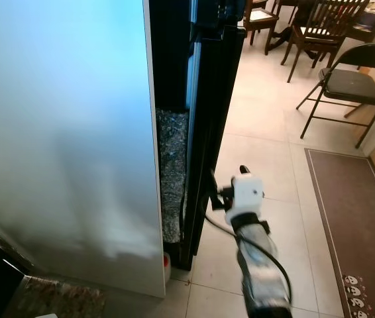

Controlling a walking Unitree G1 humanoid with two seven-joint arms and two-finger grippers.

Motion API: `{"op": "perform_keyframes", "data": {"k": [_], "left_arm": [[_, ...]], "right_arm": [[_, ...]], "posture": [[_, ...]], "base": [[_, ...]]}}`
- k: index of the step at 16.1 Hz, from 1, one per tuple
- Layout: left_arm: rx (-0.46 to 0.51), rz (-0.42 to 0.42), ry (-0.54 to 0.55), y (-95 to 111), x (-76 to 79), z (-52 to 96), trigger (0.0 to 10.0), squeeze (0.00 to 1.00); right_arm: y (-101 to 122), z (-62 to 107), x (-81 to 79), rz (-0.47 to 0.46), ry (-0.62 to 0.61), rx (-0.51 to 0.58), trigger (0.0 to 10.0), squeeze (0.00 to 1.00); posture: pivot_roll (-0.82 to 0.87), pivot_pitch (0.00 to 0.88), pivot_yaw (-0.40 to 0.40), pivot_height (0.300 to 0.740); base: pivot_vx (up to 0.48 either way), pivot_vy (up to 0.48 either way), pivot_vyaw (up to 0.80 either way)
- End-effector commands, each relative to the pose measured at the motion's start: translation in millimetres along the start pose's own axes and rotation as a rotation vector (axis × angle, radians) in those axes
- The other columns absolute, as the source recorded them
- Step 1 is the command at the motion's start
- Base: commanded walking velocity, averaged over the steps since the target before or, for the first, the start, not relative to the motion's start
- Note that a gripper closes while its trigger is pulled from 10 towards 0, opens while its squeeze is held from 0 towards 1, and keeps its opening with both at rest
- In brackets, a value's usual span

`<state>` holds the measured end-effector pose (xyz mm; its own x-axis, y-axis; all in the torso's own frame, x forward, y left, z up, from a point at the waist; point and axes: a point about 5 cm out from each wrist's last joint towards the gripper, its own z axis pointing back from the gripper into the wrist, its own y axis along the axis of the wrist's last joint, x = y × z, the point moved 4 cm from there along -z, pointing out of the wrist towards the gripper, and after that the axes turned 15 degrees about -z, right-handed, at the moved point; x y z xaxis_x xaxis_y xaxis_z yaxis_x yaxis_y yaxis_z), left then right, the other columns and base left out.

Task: Restocking fridge

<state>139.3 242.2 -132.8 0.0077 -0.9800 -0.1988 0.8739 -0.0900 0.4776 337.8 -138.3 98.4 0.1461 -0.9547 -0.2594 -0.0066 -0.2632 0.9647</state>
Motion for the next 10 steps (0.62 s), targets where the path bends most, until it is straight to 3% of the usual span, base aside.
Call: {"op": "perform_keyframes", "data": {"k": [1, 4, 5, 6, 10], "left_arm": [[-0.009, 0.001, 0.000, -2, -0.1, 0.3, 10.0, 0.00], [-0.009, 0.007, 0.002, -2, -0.8, 0.3, 10.0, 0.00], [-0.008, 0.007, 0.003, -2, -1.0, 0.3, 10.0, 0.00], [-0.007, 0.007, 0.003, -2, -1.1, 0.2, 10.0, 0.00], [-0.002, 0.005, -0.003, 0, -0.1, -0.1, 10.0, 0.00]], "right_arm": [[-4, -7.5, -5.3, -0.035, 0.008, -0.018, 10.0, 1.00], [0, -19.3, -19.6, -0.053, 0.020, -0.004, 10.0, 1.00], [0, -22.5, -24.5, -0.042, 0.027, -0.009, 10.0, 0.11], [-1, -25.6, -26.9, -0.041, 0.026, -0.013, 10.0, 0.00], [9, -40.3, -30.0, -0.019, 0.032, 0.018, 10.0, 0.00]], "posture": [[0.00, 0.000, -0.050, 0.740], [0.00, 0.000, -0.046, 0.740], [0.00, 0.000, -0.045, 0.740], [0.00, 0.000, -0.042, 0.740], [-0.01, 0.000, -0.042, 0.740]], "base": [[0.000, 0.000, 0.00], [0.000, 0.000, 0.00], [0.000, 0.000, 0.00], [0.000, 0.000, 0.00], [0.000, 0.000, 0.00]]}}
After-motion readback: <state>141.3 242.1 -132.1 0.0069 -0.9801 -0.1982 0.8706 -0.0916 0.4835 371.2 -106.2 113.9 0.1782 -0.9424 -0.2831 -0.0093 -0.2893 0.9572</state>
